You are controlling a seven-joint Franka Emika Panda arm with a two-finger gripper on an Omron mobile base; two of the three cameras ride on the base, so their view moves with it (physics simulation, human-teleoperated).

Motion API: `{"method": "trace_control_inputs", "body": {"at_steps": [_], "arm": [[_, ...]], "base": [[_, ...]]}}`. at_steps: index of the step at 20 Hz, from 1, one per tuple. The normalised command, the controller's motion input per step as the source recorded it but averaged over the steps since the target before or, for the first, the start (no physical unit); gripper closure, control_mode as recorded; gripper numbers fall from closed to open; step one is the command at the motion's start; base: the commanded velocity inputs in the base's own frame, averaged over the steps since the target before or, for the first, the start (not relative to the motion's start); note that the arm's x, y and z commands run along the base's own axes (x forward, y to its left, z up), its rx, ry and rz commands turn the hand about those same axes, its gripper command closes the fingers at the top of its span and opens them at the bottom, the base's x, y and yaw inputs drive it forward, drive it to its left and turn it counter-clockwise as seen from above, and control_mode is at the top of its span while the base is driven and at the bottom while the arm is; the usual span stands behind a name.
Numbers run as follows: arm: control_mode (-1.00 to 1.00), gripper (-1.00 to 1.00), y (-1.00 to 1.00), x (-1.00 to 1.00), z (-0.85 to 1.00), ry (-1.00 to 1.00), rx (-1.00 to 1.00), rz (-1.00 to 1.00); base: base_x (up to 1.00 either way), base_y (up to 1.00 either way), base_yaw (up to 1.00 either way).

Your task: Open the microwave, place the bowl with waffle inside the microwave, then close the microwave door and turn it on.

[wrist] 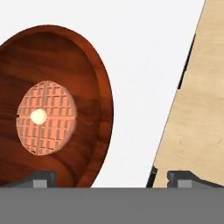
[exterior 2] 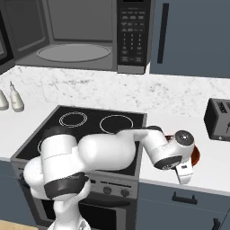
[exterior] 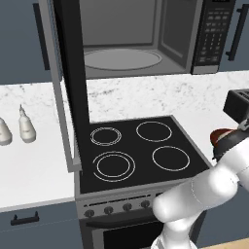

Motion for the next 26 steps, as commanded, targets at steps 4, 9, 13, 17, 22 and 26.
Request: {"method": "trace_control_inputs", "body": {"at_steps": [4, 9, 13, 17, 22, 26], "arm": [[-1.0, -1.0, -0.3, 0.17, -0.09, 0.19, 0.02, -0.16], [-1.0, -1.0, -0.24, 0.24, -0.13, 0.03, 0.06, -0.11], [-1.0, -1.0, -0.33, 0.09, -0.24, 0.0, 0.1, -0.04], [-1.0, -1.0, -0.35, 0.03, -0.29, 0.0, 0.11, 0.0], [-1.0, -1.0, -0.09, 0.1, -0.16, 0.0, 0.06, 0.0], [-1.0, -1.0, 0.03, 0.13, -0.07, 0.0, 0.0, 0.0]], "base": [[0.0, 0.0, 0.0], [0.0, 0.0, 0.0], [0.0, 0.0, 0.0], [0.0, 0.0, 0.0], [0.0, 0.0, 0.0], [0.0, 0.0, 0.0]]}}
